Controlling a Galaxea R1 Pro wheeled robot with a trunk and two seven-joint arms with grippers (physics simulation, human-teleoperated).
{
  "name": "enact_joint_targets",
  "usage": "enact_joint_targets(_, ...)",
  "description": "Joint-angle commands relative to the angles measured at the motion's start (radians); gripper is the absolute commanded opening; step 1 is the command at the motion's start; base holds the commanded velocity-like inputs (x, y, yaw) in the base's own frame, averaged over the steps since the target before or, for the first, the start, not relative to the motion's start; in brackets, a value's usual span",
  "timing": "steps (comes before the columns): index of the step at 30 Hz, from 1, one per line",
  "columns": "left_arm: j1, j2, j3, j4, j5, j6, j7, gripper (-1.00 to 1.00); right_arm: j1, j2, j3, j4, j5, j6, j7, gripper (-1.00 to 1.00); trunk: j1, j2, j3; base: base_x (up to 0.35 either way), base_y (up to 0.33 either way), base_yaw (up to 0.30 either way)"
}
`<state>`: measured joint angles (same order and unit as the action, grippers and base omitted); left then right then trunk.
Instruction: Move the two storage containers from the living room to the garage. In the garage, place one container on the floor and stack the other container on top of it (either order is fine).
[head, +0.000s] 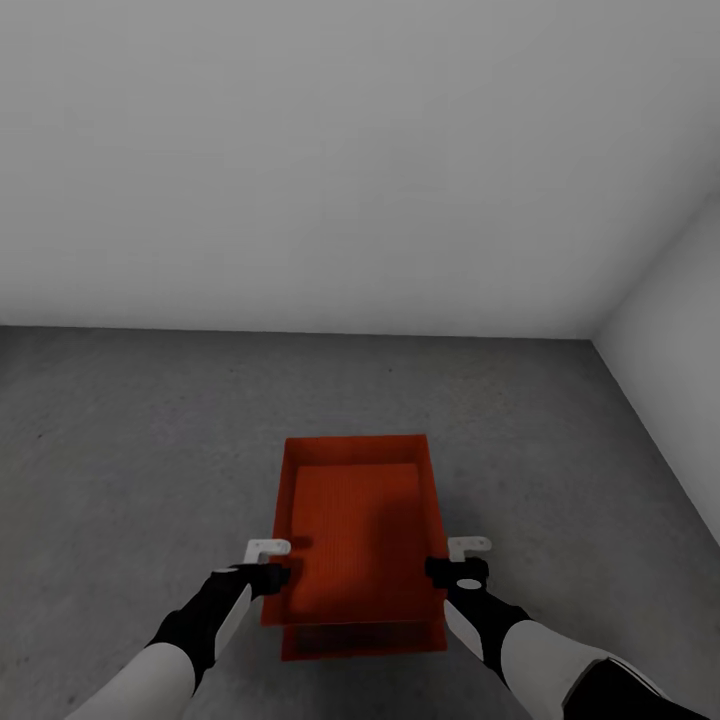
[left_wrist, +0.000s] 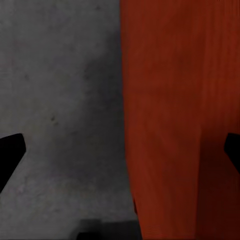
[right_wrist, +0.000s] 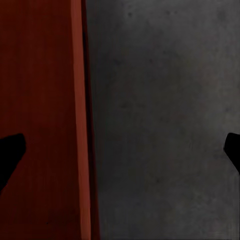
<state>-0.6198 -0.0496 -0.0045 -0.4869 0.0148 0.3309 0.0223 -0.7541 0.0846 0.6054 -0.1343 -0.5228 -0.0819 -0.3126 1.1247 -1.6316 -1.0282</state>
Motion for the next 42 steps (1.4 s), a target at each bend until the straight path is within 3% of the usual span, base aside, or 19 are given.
enact_joint_targets(1,0.000,0.001,-0.001,-0.005,0.002,0.006,0.002,1.00,-0.001,0.001,0.008,0.000,-0.010,-0.004,-0.003,1.00,0.000,0.000,-0.001,0.000,0.000,0.000)
enact_joint_targets(42,0.000,0.001,0.001,-0.013,0.010,0.007,-0.001,1.00,-0.001,0.000,0.007,-0.001,-0.009,-0.009,-0.007,1.00,0.000,0.000,-0.001,0.000,0.000,0.000)
